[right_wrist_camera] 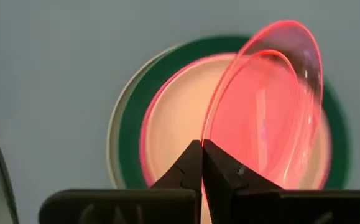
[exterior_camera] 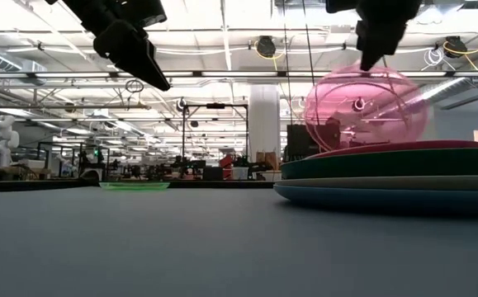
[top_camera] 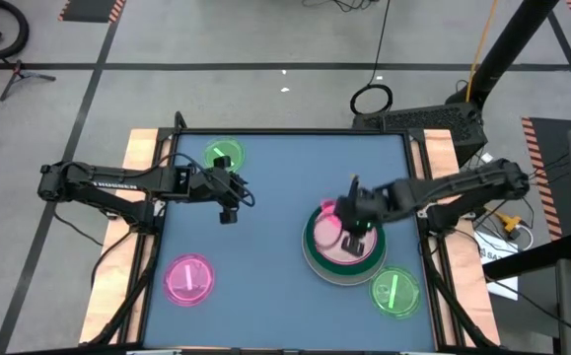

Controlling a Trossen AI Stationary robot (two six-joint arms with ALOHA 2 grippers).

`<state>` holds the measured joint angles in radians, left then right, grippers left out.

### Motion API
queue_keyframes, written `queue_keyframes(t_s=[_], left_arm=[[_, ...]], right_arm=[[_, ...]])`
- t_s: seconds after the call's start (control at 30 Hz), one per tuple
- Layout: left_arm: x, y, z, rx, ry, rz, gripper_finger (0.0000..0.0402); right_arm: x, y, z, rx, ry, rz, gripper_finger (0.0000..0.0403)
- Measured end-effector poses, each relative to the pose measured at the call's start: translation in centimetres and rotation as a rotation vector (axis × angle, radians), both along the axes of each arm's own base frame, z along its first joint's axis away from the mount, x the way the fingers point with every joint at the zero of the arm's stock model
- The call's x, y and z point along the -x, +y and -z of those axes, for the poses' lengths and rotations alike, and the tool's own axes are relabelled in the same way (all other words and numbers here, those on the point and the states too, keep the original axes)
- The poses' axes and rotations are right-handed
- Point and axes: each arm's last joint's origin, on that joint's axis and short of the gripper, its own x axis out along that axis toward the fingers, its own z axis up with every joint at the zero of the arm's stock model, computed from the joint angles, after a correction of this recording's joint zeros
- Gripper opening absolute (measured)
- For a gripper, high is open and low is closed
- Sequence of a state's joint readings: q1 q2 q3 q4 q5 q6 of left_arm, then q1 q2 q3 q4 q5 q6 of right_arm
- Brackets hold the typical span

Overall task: Stack plastic plates
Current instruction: Stack the top light pink plate on top of the white plate, then stack the top light green plate on top of the light pink plate

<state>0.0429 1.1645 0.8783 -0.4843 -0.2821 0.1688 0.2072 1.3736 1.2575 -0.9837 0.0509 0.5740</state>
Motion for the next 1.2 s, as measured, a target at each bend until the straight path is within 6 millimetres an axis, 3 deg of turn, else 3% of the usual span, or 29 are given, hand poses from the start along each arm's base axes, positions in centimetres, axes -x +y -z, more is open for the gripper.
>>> queue_keyframes(t_s=[0.33, 0.7, 0.93, 1.2], left_arm=[[0.0, 0.0, 0.0, 0.036, -0.022, -0.035, 0.0157], [0.0, -0.1, 0.0, 0.125, -0.055, -0.122, 0.0157], [0.2, -0.3, 0.2, 0.167, -0.048, -0.156, 0.0157], [0.6, -0.3, 0.6, 0.251, -0.031, -0.253, 0.0157]], right_arm=[[-1.8, 4.0, 3.9, 0.006, 0.136, -0.033, 0.0022], [-2.7, 4.4, 5.2, 0.057, 0.155, -0.119, 0.0111], [-2.6, 3.8, 4.6, 0.333, 0.092, -0.178, 0.0145], [-1.6, 2.7, 4.6, 0.623, 0.055, -0.284, 0.0131]])
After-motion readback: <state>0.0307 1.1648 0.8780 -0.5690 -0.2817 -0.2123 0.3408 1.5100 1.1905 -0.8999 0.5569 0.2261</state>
